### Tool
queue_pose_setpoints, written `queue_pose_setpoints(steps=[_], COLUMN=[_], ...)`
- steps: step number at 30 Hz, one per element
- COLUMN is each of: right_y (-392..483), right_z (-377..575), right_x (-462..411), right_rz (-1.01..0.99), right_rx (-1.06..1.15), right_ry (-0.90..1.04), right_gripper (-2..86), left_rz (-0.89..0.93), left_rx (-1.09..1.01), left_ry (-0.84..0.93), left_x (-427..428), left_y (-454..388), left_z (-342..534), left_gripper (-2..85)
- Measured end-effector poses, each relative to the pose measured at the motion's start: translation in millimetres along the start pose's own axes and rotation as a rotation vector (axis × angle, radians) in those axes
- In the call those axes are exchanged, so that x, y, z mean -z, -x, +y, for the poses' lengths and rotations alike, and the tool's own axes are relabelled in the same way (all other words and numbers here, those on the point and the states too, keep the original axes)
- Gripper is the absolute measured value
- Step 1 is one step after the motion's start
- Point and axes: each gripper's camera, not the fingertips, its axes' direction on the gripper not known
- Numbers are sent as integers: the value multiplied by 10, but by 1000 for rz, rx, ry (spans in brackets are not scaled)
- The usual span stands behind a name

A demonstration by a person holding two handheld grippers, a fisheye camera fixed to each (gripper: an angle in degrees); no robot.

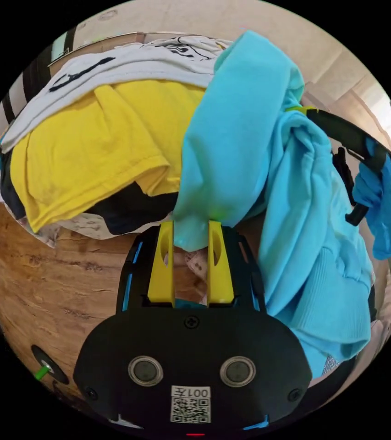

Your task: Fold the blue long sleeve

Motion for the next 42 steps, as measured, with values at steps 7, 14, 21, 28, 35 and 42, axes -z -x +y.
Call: queue_pose_setpoints(steps=[7, 14, 21, 28, 35, 42], right_y=[52, 92, 399, 777, 860, 223], right_z=[-15, 100, 306, 381, 310, 367], right_x=[24, 148, 466, 781, 1046, 1520], right_rz=[-27, -46, -85, -153, -206, -163], right_rx=[60, 154, 363, 424, 330, 46], right_ry=[13, 19, -21, -131, -245, -387], right_gripper=[12, 20, 75, 139, 153, 44], left_rz=[2, -38, -116, -161, -74, 26], left_rx=[-11, 94, 107, -127, -384, -584], left_ry=[-41, -81, -262, -413, -571, -536], left_x=[13, 320, 1057, 1956, 2683, 2787], left_y=[39, 300, 263, -265, -1024, -1623], left_z=[176, 459, 682, 571, 365, 73], left_gripper=[-12, -17, -16, -16, -15, -14])
